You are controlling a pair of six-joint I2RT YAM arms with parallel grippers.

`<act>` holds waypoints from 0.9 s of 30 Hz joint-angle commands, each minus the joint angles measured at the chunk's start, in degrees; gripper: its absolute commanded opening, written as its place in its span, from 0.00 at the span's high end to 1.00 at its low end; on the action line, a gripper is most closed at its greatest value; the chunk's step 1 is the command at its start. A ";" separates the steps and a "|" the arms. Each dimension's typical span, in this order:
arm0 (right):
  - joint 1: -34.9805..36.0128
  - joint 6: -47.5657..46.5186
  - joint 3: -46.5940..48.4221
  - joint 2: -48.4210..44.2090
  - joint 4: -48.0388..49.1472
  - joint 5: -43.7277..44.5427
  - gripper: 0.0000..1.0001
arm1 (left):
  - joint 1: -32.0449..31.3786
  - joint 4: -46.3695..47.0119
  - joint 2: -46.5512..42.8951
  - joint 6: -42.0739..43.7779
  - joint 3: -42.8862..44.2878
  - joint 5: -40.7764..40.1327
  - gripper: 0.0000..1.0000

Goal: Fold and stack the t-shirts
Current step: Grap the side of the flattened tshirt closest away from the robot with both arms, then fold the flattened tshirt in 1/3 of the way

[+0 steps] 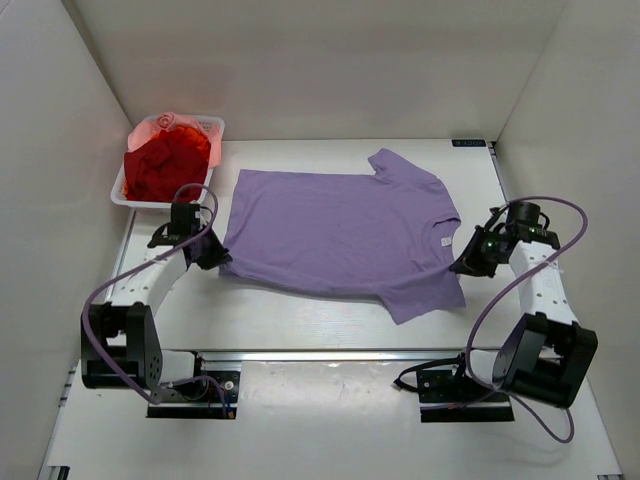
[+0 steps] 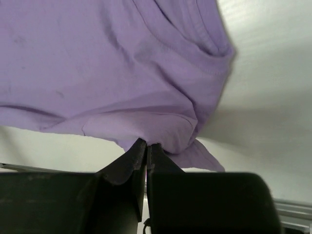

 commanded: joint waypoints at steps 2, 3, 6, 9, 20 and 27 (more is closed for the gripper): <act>-0.83 -0.30 4.41 4.02 4.23 -1.30 1.00 | 0.99 2.50 2.88 -0.26 4.77 -0.52 0.95; -0.65 -0.39 4.76 5.07 4.32 -1.30 0.99 | 1.08 2.85 4.11 -0.43 5.90 -0.52 0.95; -1.00 0.05 6.52 7.45 5.73 -1.48 1.00 | 1.43 4.07 6.57 -0.43 7.49 -0.08 0.95; -1.27 0.23 7.75 9.56 7.04 -1.39 1.00 | 1.34 5.05 8.95 -0.87 9.25 0.18 0.95; 0.22 1.63 13.64 17.56 9.42 -1.74 1.00 | 1.26 7.25 15.01 -2.10 12.24 1.06 0.95; 1.54 1.81 18.04 22.22 9.95 -1.83 0.99 | 3.00 8.30 17.29 -2.28 13.12 1.14 0.95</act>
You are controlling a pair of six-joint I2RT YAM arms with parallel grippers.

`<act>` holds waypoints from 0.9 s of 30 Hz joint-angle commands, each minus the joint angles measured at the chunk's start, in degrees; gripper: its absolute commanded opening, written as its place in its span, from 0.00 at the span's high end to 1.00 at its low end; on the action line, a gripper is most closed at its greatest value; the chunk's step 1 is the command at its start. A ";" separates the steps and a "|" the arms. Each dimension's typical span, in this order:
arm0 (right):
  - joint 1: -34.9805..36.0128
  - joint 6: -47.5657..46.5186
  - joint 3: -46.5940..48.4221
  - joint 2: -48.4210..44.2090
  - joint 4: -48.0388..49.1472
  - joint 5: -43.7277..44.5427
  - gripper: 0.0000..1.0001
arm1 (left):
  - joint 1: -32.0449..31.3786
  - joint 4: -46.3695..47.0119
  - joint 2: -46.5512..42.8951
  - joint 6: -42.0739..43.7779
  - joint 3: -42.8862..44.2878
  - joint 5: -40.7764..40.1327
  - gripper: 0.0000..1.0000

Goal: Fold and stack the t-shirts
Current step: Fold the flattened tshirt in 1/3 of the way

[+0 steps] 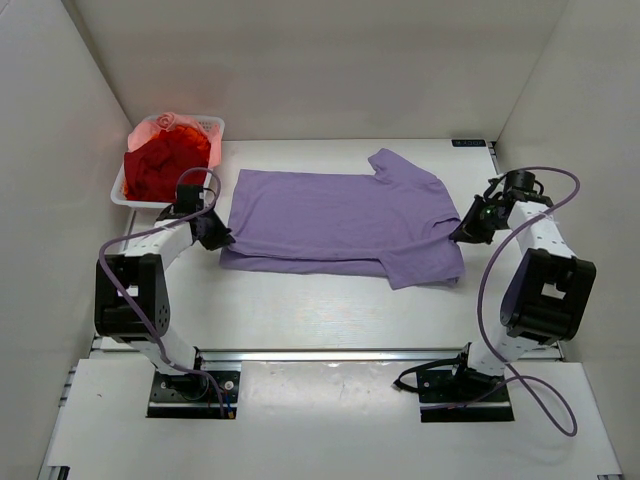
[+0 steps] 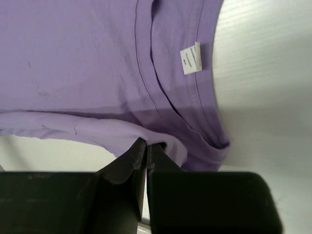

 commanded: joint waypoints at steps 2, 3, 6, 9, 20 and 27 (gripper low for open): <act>1.21 0.43 3.42 1.94 2.69 -0.41 0.99 | 1.81 1.85 1.06 -0.39 2.76 -0.08 0.94; 1.39 0.43 3.07 2.21 2.43 -0.41 1.00 | 2.25 1.85 1.15 -0.31 2.85 -0.42 0.94; 1.83 0.43 4.21 3.44 2.87 -0.32 1.00 | 1.99 1.59 1.86 -0.66 3.28 -1.48 0.94; 2.27 -0.35 5.61 4.93 2.87 0.03 1.00 | 2.16 2.11 2.82 -2.06 3.82 -2.10 0.91; 3.67 0.69 5.97 7.74 5.68 -0.32 1.00 | 3.39 12.74 2.04 -12.79 0.48 1.77 0.53; 3.86 0.26 6.32 9.33 6.29 0.38 0.99 | 2.17 7.84 2.30 -8.14 -0.31 2.48 0.52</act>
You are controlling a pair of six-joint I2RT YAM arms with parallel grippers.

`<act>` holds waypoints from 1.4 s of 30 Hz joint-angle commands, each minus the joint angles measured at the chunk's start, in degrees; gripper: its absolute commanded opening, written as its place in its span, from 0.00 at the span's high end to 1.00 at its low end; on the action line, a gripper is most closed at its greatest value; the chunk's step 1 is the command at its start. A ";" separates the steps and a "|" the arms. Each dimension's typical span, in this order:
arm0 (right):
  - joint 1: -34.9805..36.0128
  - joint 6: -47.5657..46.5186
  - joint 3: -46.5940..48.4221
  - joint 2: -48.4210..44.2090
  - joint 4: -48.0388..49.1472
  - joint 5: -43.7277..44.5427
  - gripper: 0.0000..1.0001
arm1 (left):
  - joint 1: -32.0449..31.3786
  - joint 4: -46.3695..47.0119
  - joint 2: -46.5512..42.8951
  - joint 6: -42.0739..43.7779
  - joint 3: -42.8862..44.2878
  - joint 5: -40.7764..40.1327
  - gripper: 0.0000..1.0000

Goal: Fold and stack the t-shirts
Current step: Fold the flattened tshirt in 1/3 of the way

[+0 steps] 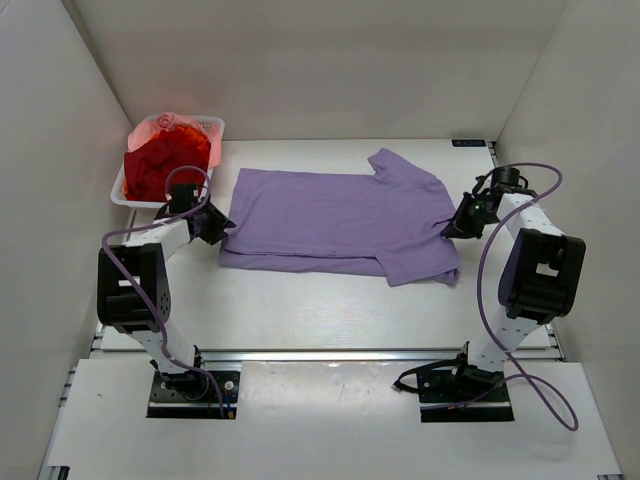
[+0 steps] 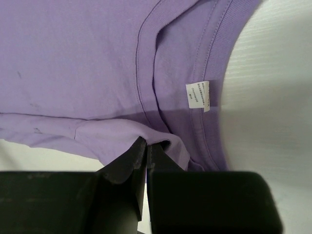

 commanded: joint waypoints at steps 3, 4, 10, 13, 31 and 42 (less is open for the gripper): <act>0.40 0.33 1.86 0.52 2.67 -0.25 1.00 | -0.99 -2.97 -3.30 3.72 -2.98 0.31 0.52; 0.49 0.24 2.03 0.43 2.59 -0.17 1.00 | -0.81 -3.24 -3.74 4.07 -3.43 0.04 0.52; 0.84 0.06 1.34 0.26 3.02 -0.16 1.00 | -1.69 -7.01 -6.03 6.62 -3.61 -2.85 0.50; 1.10 0.06 0.72 0.26 3.29 -0.43 1.00 | -1.69 -7.72 -7.34 7.42 -3.95 -4.09 0.49; 0.75 0.24 -0.25 -0.01 4.17 -1.13 1.00 | -5.73 -8.68 -2.60 8.91 -2.03 -9.10 0.95; 0.05 1.20 -0.78 0.78 5.40 -2.45 1.00 | -3.71 -4.21 -2.08 1.89 2.37 -7.17 1.00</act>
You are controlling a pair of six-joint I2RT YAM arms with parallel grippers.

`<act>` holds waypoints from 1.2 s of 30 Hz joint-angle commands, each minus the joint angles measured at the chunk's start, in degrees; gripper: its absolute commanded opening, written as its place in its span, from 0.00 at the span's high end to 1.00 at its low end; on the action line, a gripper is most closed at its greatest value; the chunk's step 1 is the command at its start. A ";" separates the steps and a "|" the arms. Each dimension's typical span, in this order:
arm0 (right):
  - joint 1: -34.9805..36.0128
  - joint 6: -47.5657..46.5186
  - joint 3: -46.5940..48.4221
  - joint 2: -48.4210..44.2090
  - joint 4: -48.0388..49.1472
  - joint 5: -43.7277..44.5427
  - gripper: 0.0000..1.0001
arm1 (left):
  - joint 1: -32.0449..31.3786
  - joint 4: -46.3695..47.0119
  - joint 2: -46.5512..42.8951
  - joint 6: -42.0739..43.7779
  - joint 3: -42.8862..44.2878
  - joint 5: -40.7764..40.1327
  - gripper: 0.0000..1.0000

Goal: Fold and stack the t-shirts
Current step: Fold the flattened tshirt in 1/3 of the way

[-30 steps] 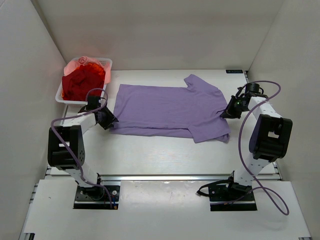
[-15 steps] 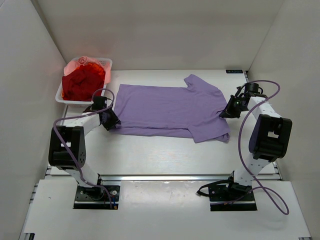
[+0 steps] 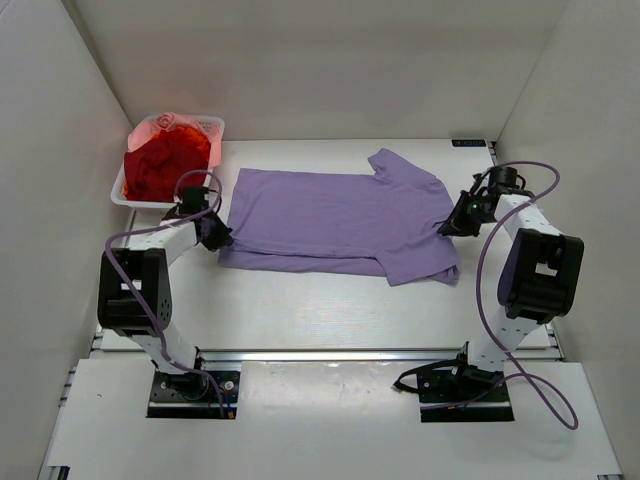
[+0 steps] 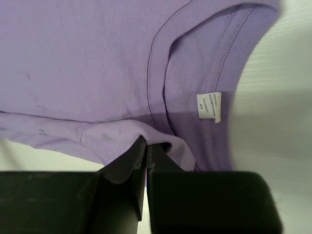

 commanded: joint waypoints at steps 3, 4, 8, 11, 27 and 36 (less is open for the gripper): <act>-0.47 1.40 0.21 1.57 3.17 -1.31 1.00 | 0.80 5.22 2.09 -6.76 5.37 1.34 1.00; -0.47 1.49 0.29 1.75 3.35 -1.05 1.00 | 0.88 5.75 2.88 -7.29 5.37 1.69 1.00; -0.21 1.58 0.30 2.81 3.87 -1.31 1.00 | 1.32 8.47 4.72 -11.25 4.93 0.82 1.00; -0.47 2.19 -0.06 3.60 4.31 -0.87 1.00 | 1.50 11.10 5.34 -13.62 3.80 0.55 0.86; -0.30 1.41 -0.85 3.77 5.63 -1.40 1.00 | 3.17 15.06 -0.63 -11.52 -3.85 3.37 0.58; -3.46 6.49 -3.30 2.55 11.86 -8.17 0.97 | 4.14 19.02 -2.22 -13.71 -3.77 4.77 0.59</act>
